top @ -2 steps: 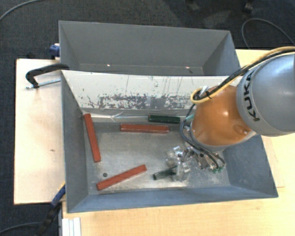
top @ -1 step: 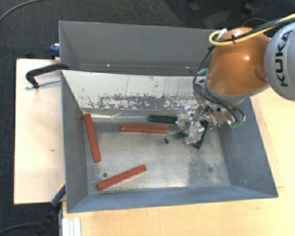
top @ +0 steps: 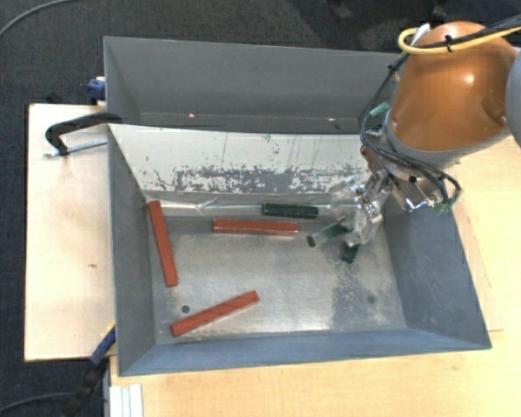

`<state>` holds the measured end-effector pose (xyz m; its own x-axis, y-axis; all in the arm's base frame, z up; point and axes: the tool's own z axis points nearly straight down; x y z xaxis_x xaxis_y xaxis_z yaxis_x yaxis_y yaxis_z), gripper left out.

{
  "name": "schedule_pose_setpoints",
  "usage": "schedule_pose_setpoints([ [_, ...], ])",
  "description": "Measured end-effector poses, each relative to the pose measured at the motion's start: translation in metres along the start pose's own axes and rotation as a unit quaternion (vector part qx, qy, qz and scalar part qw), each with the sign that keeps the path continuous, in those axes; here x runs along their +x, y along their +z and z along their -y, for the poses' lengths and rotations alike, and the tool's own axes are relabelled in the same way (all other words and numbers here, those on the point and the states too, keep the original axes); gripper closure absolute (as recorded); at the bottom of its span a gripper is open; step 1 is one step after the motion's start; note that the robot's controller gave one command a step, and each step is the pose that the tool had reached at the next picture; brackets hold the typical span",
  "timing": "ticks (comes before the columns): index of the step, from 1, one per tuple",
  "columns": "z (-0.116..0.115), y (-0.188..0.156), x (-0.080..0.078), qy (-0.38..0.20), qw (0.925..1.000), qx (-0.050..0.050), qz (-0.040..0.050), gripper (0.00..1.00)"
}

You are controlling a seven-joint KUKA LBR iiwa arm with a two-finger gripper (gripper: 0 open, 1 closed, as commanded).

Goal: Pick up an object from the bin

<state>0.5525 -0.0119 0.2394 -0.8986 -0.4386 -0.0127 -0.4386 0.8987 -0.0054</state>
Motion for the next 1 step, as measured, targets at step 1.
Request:
schedule_pose_setpoints([
  [1,0.0142,0.0049,-0.0078,-0.144,0.9896,-0.002,-0.0023,1.00],
])
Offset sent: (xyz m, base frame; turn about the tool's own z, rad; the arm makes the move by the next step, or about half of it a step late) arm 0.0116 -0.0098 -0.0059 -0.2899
